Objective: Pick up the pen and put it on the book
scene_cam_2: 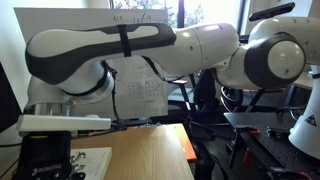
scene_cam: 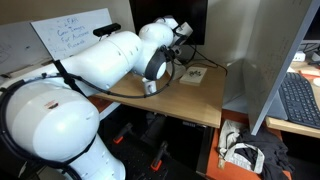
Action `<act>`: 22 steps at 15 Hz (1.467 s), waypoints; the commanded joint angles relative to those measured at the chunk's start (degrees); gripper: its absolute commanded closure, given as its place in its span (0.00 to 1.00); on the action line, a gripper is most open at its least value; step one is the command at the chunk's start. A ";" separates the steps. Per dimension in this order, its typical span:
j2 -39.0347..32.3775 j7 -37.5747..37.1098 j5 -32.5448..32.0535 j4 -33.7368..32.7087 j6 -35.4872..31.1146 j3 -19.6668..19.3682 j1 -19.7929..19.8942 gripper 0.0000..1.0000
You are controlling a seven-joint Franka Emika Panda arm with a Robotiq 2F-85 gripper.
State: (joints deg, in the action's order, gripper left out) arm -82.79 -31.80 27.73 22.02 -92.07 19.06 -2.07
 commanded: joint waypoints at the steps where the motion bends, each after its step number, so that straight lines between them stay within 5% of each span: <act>1: -2.86 -2.48 5.93 -3.33 2.03 4.34 2.05 0.97; 9: -1.77 -5.32 16.65 1.88 -1.25 7.72 5.74 0.97; 11: -1.82 -6.52 13.38 0.30 -0.76 4.33 3.90 0.97; 12: -1.85 -4.12 14.94 1.11 -1.01 5.75 4.77 0.97; 13: -1.88 -4.21 14.77 1.13 -1.05 5.52 4.53 0.87; 18: -1.88 -4.20 14.79 1.09 -1.06 5.53 4.63 0.87; 19: -1.88 -4.20 14.79 1.09 -1.06 5.53 4.62 0.97; 22: -1.88 -11.88 16.18 1.29 2.90 6.60 6.19 0.97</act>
State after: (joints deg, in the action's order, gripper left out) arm -84.67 -37.31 42.35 23.33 -92.79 24.94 2.74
